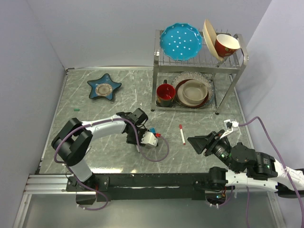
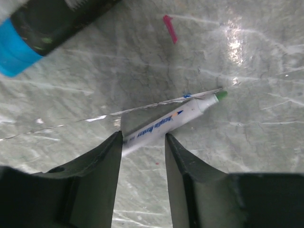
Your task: Insert the pens into the pen caps
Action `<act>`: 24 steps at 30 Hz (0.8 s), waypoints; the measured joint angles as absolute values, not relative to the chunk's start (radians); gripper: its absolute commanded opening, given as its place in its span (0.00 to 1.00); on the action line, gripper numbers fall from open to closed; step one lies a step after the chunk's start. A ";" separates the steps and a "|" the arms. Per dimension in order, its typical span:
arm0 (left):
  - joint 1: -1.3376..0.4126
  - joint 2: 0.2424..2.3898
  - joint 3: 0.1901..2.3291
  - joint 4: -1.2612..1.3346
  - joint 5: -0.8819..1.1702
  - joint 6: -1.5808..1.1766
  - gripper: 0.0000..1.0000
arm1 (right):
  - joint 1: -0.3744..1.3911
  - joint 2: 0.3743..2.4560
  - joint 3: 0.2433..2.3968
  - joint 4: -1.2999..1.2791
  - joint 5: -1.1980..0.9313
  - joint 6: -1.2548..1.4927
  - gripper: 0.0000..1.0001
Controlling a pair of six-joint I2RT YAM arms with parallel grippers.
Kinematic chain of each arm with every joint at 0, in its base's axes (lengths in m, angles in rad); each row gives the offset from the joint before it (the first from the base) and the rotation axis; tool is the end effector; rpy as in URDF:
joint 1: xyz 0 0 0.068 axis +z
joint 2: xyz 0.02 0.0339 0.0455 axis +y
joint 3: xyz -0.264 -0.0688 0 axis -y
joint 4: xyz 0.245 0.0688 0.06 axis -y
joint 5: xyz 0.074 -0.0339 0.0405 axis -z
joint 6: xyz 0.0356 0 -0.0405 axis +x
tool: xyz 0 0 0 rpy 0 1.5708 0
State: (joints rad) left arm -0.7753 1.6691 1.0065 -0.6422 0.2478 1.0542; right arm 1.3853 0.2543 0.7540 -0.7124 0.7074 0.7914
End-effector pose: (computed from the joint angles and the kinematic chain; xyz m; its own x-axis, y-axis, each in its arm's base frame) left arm 0.2114 -0.2194 0.1681 0.2897 0.8964 -0.3356 0.9571 -0.2675 0.1117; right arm 0.0319 0.0444 0.3286 -0.4754 0.3980 -0.7846 -0.4150 0.6849 0.5989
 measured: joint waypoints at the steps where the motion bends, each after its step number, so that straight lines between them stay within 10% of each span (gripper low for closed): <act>1: -0.775 1.671 0.995 -0.629 0.244 1.055 0.42 | 1.385 0.254 0.754 -0.712 0.707 0.791 0.60; 24: -0.804 1.583 0.860 -0.432 0.233 0.700 0.01 | 1.385 0.266 0.761 -0.670 0.684 0.792 0.60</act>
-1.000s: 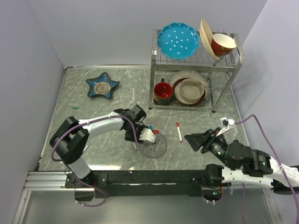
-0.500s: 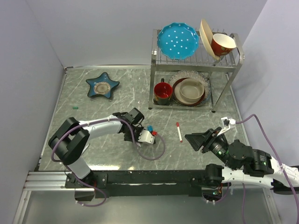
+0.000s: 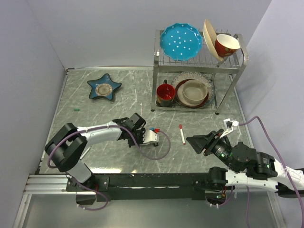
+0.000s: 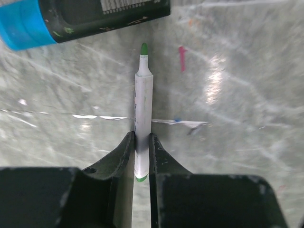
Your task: Insert the pens into the pen caps
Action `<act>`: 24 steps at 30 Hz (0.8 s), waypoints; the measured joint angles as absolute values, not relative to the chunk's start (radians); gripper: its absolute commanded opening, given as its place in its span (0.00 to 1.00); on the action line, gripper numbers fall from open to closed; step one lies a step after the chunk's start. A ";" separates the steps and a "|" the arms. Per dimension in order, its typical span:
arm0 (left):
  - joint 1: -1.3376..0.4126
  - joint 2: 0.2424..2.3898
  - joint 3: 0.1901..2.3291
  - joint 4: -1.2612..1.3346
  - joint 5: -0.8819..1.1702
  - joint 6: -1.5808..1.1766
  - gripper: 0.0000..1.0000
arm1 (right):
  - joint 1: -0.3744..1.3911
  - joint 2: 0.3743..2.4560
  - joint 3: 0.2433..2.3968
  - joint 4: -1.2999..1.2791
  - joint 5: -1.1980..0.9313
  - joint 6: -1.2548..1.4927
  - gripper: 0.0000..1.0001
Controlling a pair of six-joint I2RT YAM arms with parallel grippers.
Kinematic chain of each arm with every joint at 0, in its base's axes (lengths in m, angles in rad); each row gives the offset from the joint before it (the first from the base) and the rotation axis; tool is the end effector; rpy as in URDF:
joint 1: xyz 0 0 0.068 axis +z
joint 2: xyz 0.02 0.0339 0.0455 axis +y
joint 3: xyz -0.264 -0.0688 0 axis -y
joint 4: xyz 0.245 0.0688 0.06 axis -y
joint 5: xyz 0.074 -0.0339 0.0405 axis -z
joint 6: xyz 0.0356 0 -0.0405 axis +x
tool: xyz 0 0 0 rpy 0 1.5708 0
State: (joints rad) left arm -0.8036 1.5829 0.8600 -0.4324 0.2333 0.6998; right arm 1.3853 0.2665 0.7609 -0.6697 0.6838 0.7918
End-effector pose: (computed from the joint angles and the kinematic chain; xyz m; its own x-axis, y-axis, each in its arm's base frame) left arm 0.1957 -0.2148 0.1610 0.0070 0.8955 -0.4450 0.9943 0.0410 0.0982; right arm 0.0318 0.0475 0.3344 -0.4831 0.4164 -0.7702 -0.4318 0.6520 0.6233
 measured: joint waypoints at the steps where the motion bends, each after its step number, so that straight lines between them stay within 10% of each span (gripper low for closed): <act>1: -0.806 1.574 0.852 -0.427 0.239 0.673 0.01 | 1.385 0.266 0.759 -0.667 0.683 0.793 0.60; 24: -0.770 1.258 0.838 -0.334 0.324 -0.025 0.01 | 1.385 0.294 0.544 -0.379 0.653 0.810 0.65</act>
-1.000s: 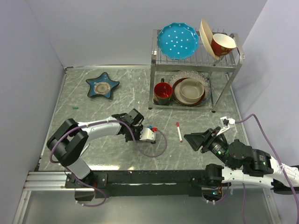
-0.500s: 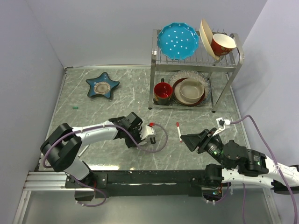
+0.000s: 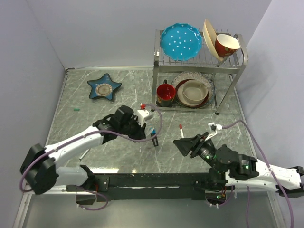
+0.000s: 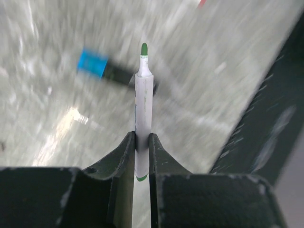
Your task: Insert the pens into the pen caps
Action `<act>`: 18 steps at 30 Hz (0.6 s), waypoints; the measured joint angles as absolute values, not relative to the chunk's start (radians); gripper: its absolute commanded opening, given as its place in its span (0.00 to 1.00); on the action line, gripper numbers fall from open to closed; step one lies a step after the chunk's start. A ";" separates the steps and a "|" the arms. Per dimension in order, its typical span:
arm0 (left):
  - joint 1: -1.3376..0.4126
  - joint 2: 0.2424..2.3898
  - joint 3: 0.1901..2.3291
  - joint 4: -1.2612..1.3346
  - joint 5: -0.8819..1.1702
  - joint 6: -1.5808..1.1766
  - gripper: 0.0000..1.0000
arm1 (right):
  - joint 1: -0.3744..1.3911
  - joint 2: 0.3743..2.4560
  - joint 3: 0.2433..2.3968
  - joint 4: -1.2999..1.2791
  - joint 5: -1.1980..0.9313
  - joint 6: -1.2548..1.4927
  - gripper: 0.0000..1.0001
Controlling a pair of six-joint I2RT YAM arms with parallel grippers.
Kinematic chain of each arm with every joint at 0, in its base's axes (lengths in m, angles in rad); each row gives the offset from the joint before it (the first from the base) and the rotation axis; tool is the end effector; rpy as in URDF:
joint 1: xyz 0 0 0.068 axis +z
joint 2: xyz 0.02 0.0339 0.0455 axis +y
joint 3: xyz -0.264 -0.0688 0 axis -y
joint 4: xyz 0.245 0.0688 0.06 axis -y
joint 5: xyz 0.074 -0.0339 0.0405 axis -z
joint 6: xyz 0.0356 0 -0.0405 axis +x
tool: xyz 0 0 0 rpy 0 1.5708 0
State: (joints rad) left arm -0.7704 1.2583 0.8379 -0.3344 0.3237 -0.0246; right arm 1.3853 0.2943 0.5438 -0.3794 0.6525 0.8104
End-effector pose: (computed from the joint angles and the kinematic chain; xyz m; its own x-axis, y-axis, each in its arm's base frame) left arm 0.1826 -0.1930 0.2457 -0.5119 0.4642 -0.7228 0.8142 0.5306 -0.2358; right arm 0.0381 0.0858 0.2955 -0.5019 0.4472 -0.7404 -0.4444 0.6011 0.6643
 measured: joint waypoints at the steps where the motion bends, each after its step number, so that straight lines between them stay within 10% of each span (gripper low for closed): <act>1: -0.768 1.227 0.833 -0.295 0.342 -0.065 0.01 | 1.385 0.308 0.528 -0.340 0.639 0.794 0.65; 18: -0.768 0.812 0.572 0.385 0.422 -0.707 0.01 | 1.385 0.672 0.514 0.107 0.443 0.575 0.64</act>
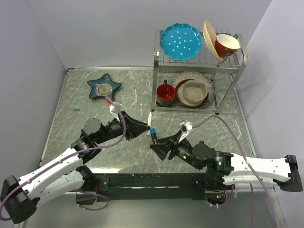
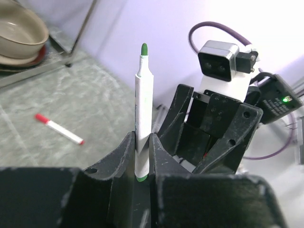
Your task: Insert the pens into the pen caps
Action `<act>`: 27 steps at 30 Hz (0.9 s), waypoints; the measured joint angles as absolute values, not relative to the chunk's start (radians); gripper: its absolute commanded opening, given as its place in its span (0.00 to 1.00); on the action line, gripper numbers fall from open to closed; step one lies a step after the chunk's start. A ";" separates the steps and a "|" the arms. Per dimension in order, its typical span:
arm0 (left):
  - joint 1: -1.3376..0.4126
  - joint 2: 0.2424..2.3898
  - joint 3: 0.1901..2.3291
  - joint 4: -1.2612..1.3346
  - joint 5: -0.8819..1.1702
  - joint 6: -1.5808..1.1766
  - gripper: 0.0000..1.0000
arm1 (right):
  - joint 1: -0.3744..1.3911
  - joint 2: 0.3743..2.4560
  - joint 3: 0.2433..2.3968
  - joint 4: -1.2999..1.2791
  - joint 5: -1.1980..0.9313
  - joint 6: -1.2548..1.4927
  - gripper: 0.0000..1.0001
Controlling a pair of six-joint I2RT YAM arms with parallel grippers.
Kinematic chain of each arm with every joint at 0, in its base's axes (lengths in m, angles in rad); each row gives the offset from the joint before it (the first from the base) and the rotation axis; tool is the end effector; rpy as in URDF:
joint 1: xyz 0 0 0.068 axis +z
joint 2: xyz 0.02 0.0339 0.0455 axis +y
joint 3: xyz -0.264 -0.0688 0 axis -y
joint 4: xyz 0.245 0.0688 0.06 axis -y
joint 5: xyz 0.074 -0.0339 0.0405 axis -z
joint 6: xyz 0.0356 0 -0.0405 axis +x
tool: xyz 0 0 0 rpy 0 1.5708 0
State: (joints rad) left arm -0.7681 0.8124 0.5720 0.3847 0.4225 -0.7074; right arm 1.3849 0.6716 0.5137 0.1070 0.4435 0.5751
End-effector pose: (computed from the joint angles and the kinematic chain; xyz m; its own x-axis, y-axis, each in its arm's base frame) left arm 0.1309 -0.1467 0.3204 -0.5229 -0.3190 -0.7905 0.7707 0.2194 -0.5983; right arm 0.0466 0.1650 0.2931 -0.4476 0.2779 -0.8499 -0.6733 0.5207 0.5249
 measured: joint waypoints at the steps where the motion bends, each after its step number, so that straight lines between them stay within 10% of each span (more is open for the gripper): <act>1: -0.768 0.807 0.556 0.415 0.422 -0.732 0.01 | 1.385 0.687 0.527 0.118 0.436 0.567 0.63; 24: -0.774 0.712 0.433 0.638 0.428 -0.905 0.01 | 1.358 0.891 0.723 0.158 0.434 0.499 0.42; 27: -0.774 0.710 0.431 0.641 0.427 -0.905 0.01 | 1.356 0.893 0.728 0.158 0.436 0.498 0.26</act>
State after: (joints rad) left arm -0.7742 0.7105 0.4313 0.6407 0.4267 -0.9054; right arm 1.3563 0.8928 0.7280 0.1581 0.4362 0.4976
